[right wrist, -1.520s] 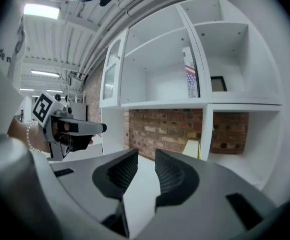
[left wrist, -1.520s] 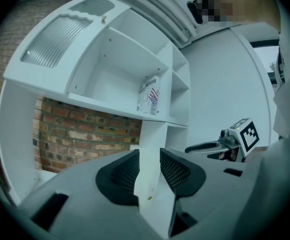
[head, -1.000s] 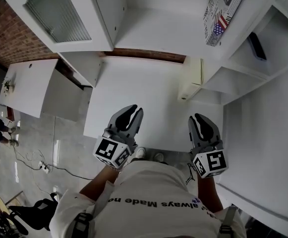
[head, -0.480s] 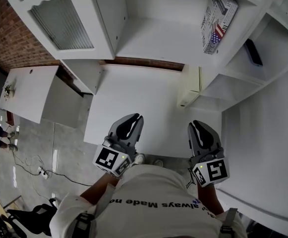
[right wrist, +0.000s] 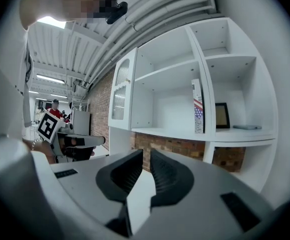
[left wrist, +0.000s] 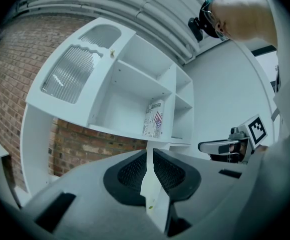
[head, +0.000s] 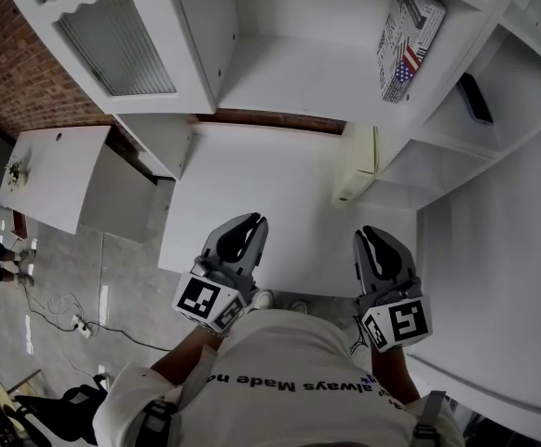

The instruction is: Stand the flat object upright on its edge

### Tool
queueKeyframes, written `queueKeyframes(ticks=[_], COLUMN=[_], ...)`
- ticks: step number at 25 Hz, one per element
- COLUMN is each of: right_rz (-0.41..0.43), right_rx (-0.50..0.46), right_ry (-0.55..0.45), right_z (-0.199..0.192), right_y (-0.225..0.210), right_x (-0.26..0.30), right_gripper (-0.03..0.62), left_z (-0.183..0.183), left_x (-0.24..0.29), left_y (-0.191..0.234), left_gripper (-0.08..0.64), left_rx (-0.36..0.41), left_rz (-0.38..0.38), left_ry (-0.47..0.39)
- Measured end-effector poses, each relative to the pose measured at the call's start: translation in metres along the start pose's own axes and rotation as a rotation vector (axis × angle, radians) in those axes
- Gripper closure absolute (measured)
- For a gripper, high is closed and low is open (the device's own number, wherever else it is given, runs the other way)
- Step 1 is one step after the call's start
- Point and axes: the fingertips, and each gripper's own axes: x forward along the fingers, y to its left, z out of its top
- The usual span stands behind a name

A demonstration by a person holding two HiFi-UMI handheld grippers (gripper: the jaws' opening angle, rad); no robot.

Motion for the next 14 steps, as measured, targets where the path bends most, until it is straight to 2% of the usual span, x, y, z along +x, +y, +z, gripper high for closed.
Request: queueKeyframes(ticks=[14], right_rz=[0.004], right_rx=[0.005], right_ry=[-0.002], right_z=[0.0006], right_y=[0.0049], right_x=[-0.0007], right_gripper=[0.545], left_z=[-0.0008], left_x=[-0.0059], left_y=[0.0018], left_gripper=[0.514], left_rx=[-0.012], left_rz=[0.004], left_ry=[0.003])
